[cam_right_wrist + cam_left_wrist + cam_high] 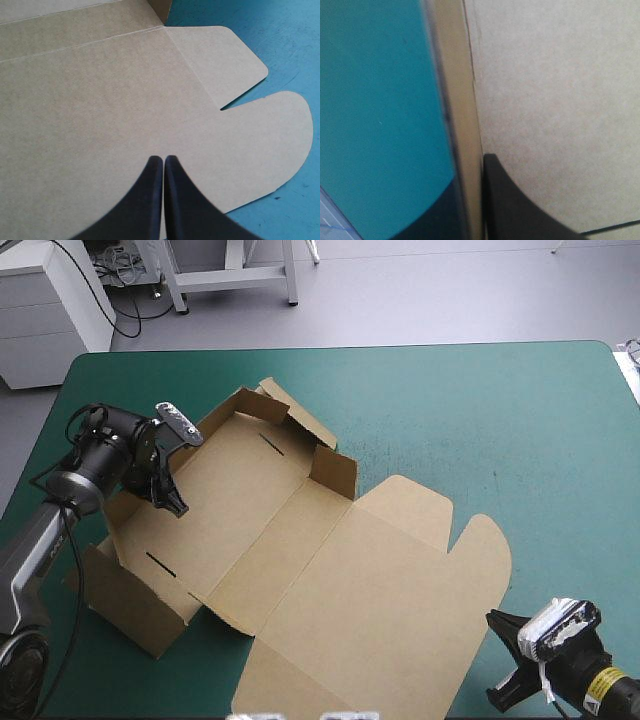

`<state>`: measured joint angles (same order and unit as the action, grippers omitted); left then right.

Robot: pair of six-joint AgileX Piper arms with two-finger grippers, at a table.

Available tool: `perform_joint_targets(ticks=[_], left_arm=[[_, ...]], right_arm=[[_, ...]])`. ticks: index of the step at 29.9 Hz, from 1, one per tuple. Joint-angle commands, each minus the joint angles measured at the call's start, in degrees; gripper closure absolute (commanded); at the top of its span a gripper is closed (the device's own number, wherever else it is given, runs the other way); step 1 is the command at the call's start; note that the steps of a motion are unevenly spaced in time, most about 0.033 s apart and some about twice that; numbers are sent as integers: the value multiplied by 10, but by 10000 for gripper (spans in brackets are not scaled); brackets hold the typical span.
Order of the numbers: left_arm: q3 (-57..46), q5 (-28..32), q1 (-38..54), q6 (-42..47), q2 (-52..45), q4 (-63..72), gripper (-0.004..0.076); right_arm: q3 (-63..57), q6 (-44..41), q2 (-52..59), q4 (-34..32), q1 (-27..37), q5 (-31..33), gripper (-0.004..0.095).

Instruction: Fold the box

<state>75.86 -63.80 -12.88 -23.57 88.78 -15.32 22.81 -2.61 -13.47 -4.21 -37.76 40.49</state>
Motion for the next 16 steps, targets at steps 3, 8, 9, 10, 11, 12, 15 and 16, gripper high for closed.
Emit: perform_joint_targets(ticks=[3, 8, 9, 10, 11, 12, 15, 16], left_arm=[[18, 89, -39, 0, -19, -62, 732], [24, 154, -80, -5, -19, -101, 732], [26, 166, -92, -5, -19, -114, 732], [29, 174, -103, -5, -19, -127, 732], [29, 188, -117, -5, -19, -144, 732], [29, 201, -132, -5, -19, -164, 732], [29, 232, -182, -5, -19, -222, 732], [29, 241, -195, -5, -19, -238, 732]], right_arm=[[13, 3, -5, -6, 1, -42, 920], [13, 2, -5, -7, 1, -42, 920], [13, 0, -5, -7, 1, -42, 920], [13, 0, -5, -7, 1, -42, 920], [13, 0, -5, -7, 1, -42, 920], [13, 0, -5, -7, 1, -42, 920], [13, 0, -5, -7, 1, -42, 920], [13, 0, -5, -7, 1, -42, 920]])
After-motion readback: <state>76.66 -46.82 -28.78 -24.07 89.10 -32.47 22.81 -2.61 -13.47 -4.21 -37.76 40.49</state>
